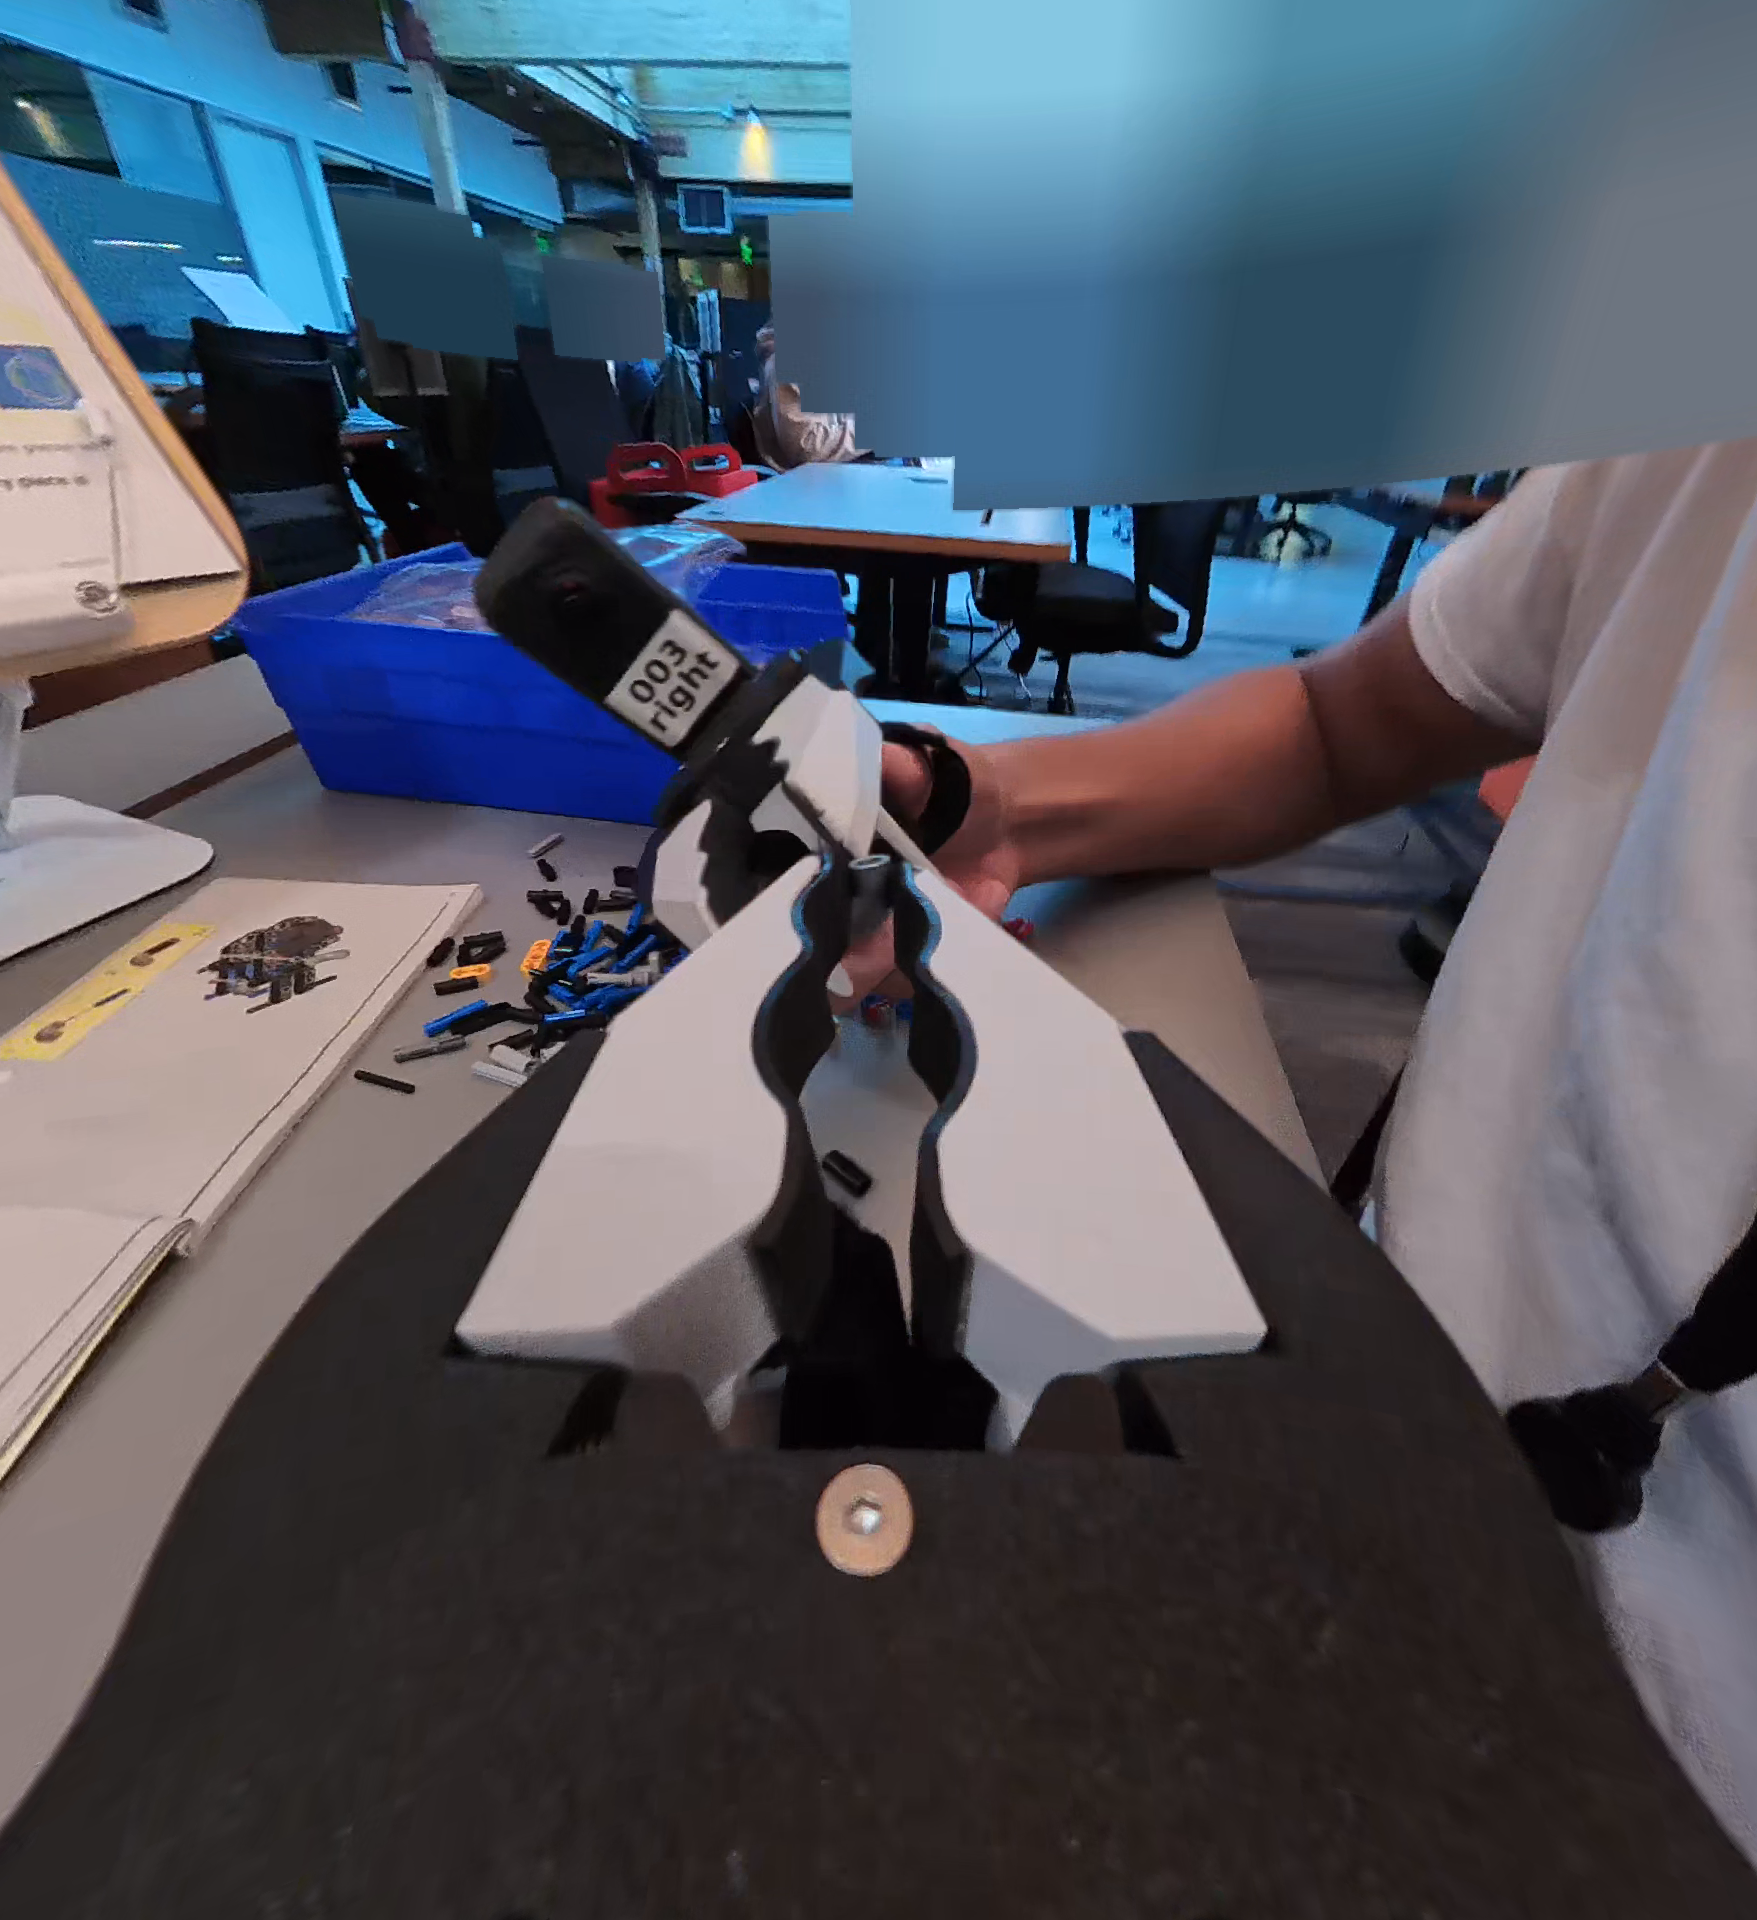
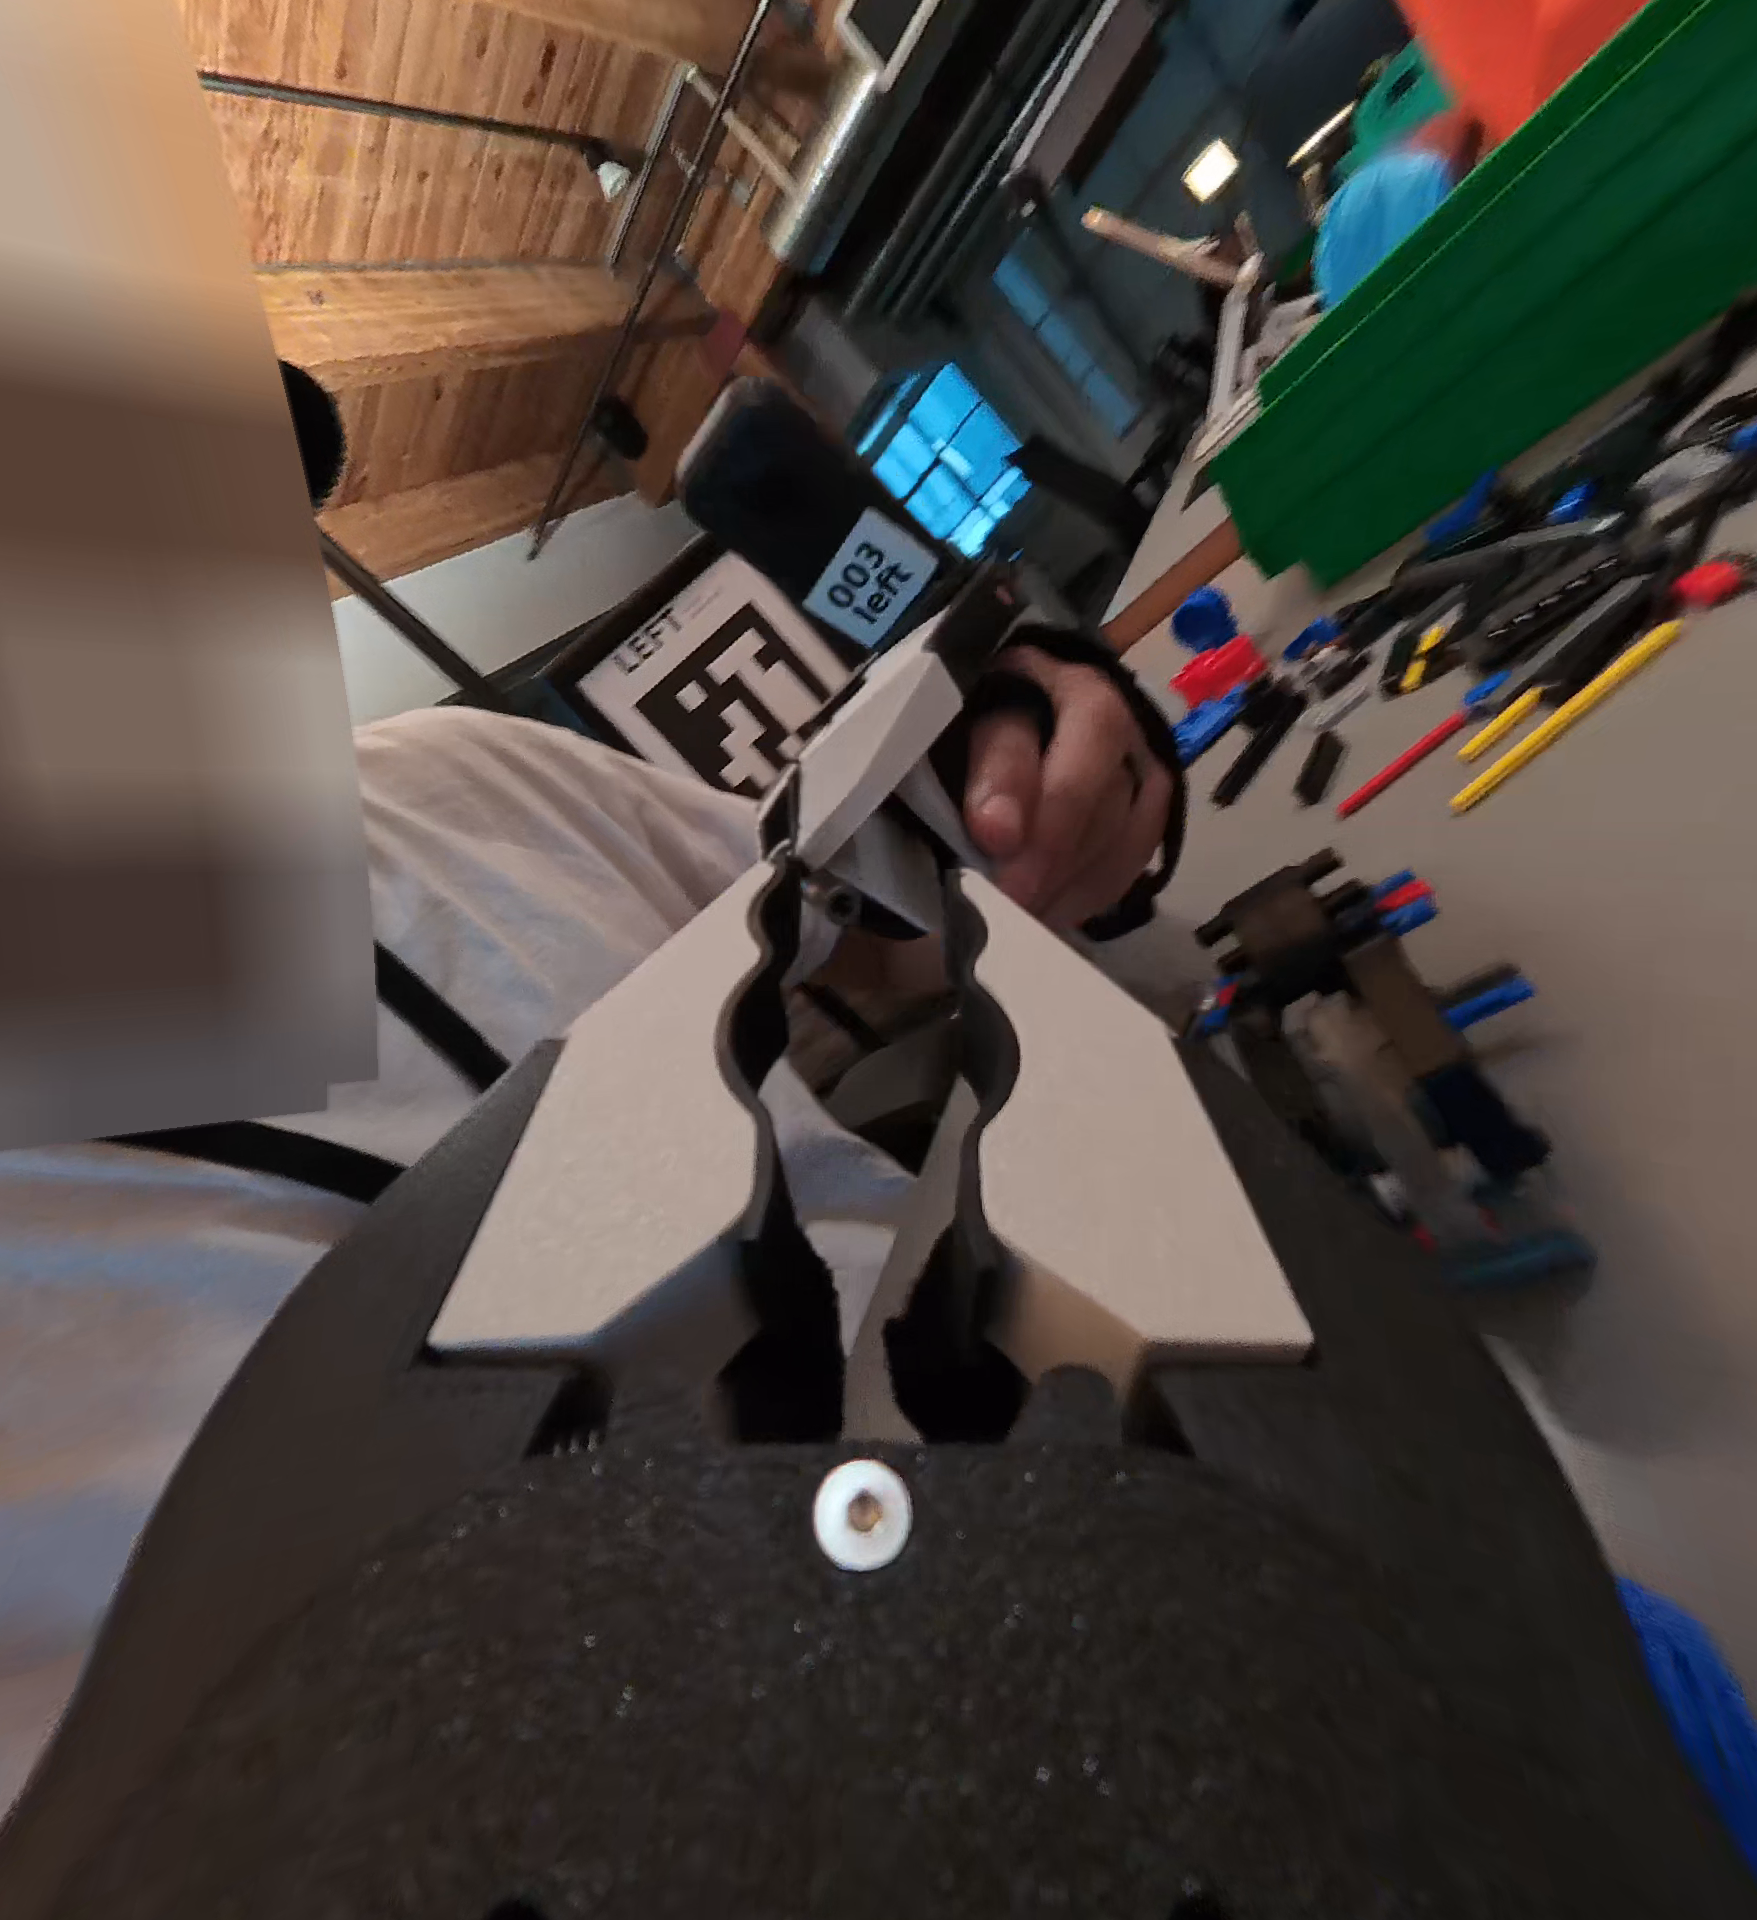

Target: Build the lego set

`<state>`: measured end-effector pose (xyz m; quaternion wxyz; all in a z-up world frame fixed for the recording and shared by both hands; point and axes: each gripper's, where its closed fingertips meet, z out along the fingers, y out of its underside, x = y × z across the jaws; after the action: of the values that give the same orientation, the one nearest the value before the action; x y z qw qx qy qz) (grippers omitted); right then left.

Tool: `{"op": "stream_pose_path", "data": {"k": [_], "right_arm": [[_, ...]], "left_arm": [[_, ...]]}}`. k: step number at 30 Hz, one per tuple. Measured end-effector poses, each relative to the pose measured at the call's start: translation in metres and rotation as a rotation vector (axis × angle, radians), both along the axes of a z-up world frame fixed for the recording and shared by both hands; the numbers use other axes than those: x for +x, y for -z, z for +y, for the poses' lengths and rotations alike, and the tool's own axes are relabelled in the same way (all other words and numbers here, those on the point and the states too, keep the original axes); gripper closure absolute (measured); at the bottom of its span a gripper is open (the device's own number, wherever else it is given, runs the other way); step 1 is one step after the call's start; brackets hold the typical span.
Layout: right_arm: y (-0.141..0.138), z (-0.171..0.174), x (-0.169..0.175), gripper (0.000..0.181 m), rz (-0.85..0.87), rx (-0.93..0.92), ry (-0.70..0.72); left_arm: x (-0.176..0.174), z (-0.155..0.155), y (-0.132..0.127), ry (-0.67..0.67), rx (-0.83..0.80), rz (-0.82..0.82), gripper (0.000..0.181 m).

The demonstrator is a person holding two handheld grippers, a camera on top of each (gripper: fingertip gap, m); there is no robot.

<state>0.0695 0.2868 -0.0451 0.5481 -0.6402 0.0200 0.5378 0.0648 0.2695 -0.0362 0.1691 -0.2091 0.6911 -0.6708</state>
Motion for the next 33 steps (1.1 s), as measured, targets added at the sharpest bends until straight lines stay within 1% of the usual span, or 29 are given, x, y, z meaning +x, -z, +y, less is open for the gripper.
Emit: {"op": "stream_pose_path", "data": {"k": [2,3,5,8,12,16,20,24,28,33], "right_arm": [[-0.005,-0.003,-0.007,0.162,0.02,0.037,-0.035],[-0.005,-0.005,-0.011,0.167,0.007,0.043,-0.058],[-0.004,-0.008,-0.018,0.17,-0.014,0.054,-0.097],[-0.007,-0.008,-0.021,0.171,-0.003,0.064,-0.099],[-0.009,-0.01,-0.021,0.173,0.052,0.063,-0.126],[-0.006,-0.008,-0.019,0.174,0.058,0.041,-0.116],[0.001,-0.003,-0.013,0.174,0.07,-0.006,-0.088],[0.003,0.001,-0.008,0.175,0.08,-0.022,-0.05],[-0.005,0.001,-0.007,0.175,0.126,0.009,-0.035],[-0.016,0.001,-0.005,0.175,0.253,0.079,-0.023]], "left_arm": [[-0.004,-0.002,-0.004,0.024,-0.007,-0.01,0.175],[-0.006,-0.002,-0.006,0.039,-0.03,-0.001,0.175],[-0.005,0.0,-0.007,0.049,-0.059,0.018,0.175],[-0.009,-0.002,-0.008,0.077,-0.091,0.029,0.175],[-0.012,-0.004,-0.007,0.078,-0.051,-0.016,0.175],[-0.011,-0.003,-0.004,0.037,0.055,-0.102,0.175],[-0.005,0.0,0.007,-0.056,0.285,-0.249,0.175],[0.0,0.006,0.011,-0.12,0.424,-0.324,0.175],[0.002,0.006,0.003,-0.177,0.41,-0.359,0.175],[0.006,0.007,-0.008,-0.246,0.326,-0.385,0.174]]}}
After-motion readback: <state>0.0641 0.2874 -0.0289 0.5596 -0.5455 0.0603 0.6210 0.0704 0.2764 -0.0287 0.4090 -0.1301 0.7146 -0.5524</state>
